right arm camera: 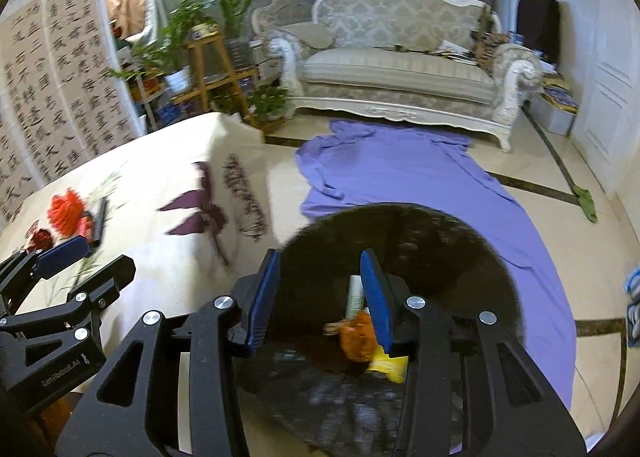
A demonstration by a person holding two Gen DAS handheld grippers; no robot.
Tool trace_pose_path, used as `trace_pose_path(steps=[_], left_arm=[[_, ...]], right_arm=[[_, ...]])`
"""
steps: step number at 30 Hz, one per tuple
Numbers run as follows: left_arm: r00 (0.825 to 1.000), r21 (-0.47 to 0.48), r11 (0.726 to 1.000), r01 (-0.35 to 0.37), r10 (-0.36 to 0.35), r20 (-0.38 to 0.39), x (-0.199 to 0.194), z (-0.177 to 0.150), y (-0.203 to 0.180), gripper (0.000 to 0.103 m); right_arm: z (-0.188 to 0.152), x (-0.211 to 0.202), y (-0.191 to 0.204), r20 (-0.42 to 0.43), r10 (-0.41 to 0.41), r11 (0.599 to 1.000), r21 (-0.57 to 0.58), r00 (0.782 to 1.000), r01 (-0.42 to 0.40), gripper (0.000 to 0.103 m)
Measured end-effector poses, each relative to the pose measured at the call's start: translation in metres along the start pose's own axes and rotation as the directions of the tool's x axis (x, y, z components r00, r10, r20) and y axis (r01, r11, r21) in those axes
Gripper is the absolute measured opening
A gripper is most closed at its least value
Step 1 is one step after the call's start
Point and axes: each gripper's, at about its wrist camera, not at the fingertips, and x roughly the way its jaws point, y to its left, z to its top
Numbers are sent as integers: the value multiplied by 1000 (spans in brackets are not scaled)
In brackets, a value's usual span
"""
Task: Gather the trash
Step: 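Open both tools to drop the plaid bundle and amber bottle into the bin, then move both open tools back over the items on the bed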
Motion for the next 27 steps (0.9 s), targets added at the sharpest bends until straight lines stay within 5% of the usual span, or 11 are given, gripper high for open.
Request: trace_pose_path(steps=[9,18,27], left_arm=[[991,-90,987,-130,128,-29,-10,-21,69,67],[961,-184,944,-274,263,-79,-15,-40,138,67],[942,-212,919,-333,317,-109,-6,-40,183,73]], right_arm=[[0,2,72,-34,115,987,-112,993,-118,41],[-3,6,133,-80,196,955,-212,977,-208,41],[-6,23,167,-146,222,935,-248,964,-252,41]])
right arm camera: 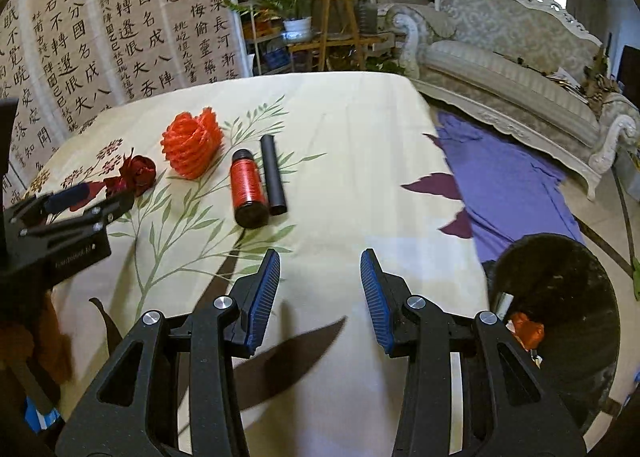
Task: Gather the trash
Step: 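Move both open tools back over the items on the bed, then grasp the dark red ribbon with the left tool while the right tool grasps the red bottle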
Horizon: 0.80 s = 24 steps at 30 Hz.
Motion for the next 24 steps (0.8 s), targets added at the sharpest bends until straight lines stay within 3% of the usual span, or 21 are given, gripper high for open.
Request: trace_pose_path(steps=[8,12,14,16,18,24], left_arm=[[999,-12,1000,25,-25,-36,24,15,14,74],[995,-21,997,71,-72,-63,32,17,17,73],[991,-38,994,102,-105,-77,34,18,21,64],[988,-53,991,119,-124,-95,37,17,23,41],[987,-70,990,126,-132,-92,36,17,26,31],[986,-63,989,136,-142,-89,32,13,25,28]], right_arm=[[11,5,11,6,3,1000,-24,1000,-3,41],[14,8,17,3,6,999,-37,1000,-6,41],[16,10,20,2,7,999,-42,1000,-7,41],[16,10,21,1,9,999,-45,1000,-9,41],[17,11,23,0,11,999,-48,1000,-11,41],[23,14,31,4,22,998,-63,1000,-22,41]])
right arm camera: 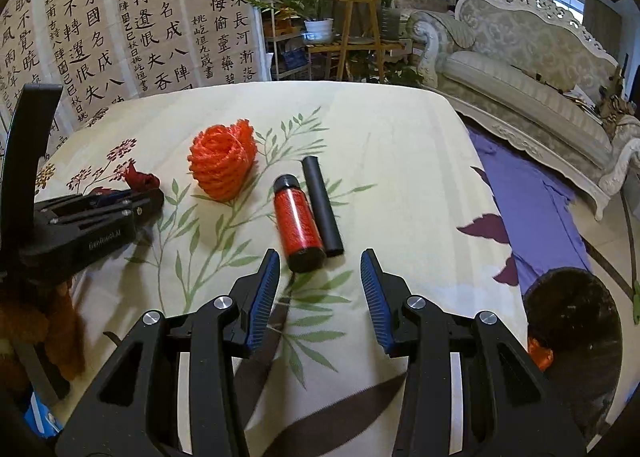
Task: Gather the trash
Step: 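Grasp the dark red ribbon with the left tool while the right tool grasps the red bottle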
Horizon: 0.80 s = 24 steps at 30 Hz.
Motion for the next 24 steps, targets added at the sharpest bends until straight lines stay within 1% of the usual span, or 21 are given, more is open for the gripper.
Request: trace_pose_path(steps=[9,14,19,24], left_arm=[[999,-7,999,-42,42,1,-6,-9,12,28],[998,-4,998,-59,59,4,-6,-10,11,28],[998,2,998,-65,65,6,-6,-12,9,28],[998,3,998,-66,66,10,-7,-12,8,28]], right_arm=[[19,9,16,19,31,999,-40,999,-30,41],[27,28,25,-20,38,997,-59,999,-39,41],[24,44,32,-74,56,996,-59,996,-61,41],[28,52,35,-86,47,997,-58,995,-52,41]])
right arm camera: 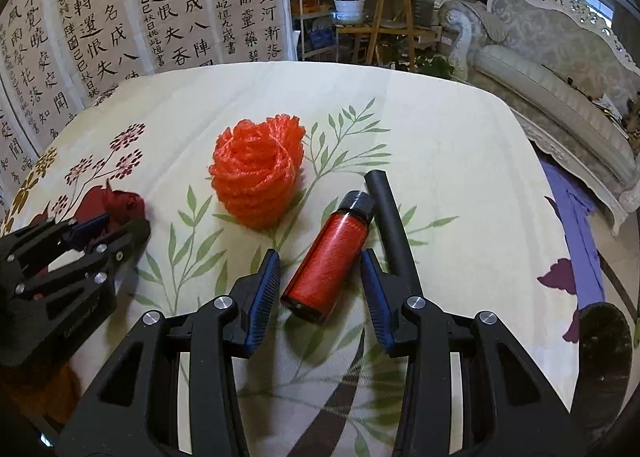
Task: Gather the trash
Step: 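Grasp the dark red ribbon with the left tool while the right tool grasps the red bottle, then carry the ribbon and red bottle over the bin and open both tools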
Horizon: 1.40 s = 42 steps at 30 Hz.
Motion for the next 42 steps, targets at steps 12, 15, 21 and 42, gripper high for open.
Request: trace_pose_path(steps=[12,15,21,42], left_arm=[[1000,-19,1000,23,-23,8,-1,-2,2,28],[1000,-22,999,29,-29,9,0,-1,5,28],[1000,-20,999,27,-27,10,-1,-2,5,28],[994,5,996,84,-84,64,-42,-19,-19,25]], right_arm=[[11,11,6,1,-53,999,9,999,53,25],[7,9,7,3,-54,999,2,999,54,23],[-6,-1,11,6,-50,999,-20,999,50,23],[-49,-68,-9,94,-39,999,25,995,37,23]])
